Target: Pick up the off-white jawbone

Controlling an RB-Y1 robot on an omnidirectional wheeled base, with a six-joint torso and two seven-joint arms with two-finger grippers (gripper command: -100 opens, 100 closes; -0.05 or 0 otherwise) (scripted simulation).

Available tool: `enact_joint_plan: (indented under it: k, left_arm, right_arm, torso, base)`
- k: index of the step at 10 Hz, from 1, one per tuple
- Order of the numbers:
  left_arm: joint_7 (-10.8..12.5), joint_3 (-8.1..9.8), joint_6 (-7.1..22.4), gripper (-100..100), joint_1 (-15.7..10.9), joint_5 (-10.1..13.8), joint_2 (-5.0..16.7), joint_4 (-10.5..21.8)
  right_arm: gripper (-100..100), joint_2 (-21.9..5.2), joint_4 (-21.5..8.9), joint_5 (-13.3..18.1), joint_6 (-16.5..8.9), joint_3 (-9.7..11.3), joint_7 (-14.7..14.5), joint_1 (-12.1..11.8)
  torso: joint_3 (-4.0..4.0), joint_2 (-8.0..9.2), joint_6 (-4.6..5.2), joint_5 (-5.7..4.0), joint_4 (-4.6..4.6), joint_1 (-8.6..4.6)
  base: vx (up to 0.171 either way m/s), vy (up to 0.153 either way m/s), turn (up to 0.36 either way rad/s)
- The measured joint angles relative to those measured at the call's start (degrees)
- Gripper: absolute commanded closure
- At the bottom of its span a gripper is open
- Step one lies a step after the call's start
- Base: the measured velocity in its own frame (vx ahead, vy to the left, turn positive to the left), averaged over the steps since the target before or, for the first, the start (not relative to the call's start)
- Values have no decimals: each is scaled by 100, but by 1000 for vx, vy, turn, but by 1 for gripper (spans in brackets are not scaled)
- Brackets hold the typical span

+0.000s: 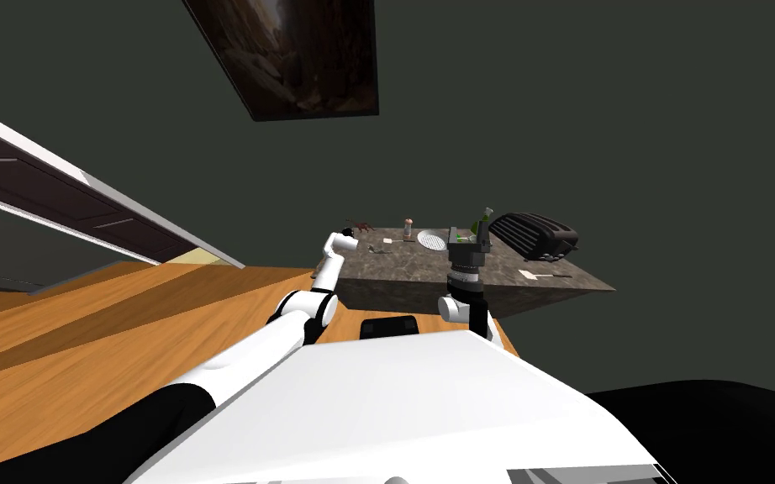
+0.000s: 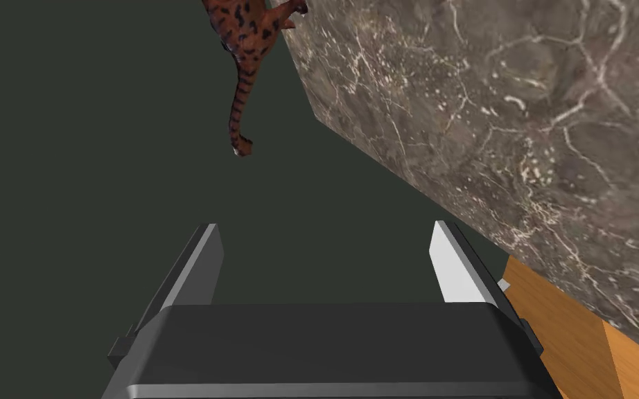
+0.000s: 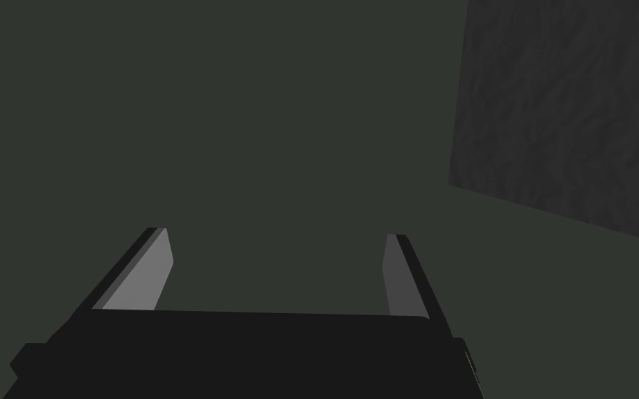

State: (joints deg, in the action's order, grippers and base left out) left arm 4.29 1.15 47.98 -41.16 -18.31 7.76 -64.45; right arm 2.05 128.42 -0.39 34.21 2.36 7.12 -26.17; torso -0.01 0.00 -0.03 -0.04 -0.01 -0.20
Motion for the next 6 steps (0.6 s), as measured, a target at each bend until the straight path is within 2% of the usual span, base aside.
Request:
enact_joint_plan:
  k: [6]
  left_arm:
    - [73, 122, 928, -100, -625, 55, 18, 877]
  right_arm:
    - [0, 0, 0, 0, 0, 0, 0, 0]
  torso:
    - [0, 0, -1, -1, 0, -4]
  base:
    - [0, -42, -63]
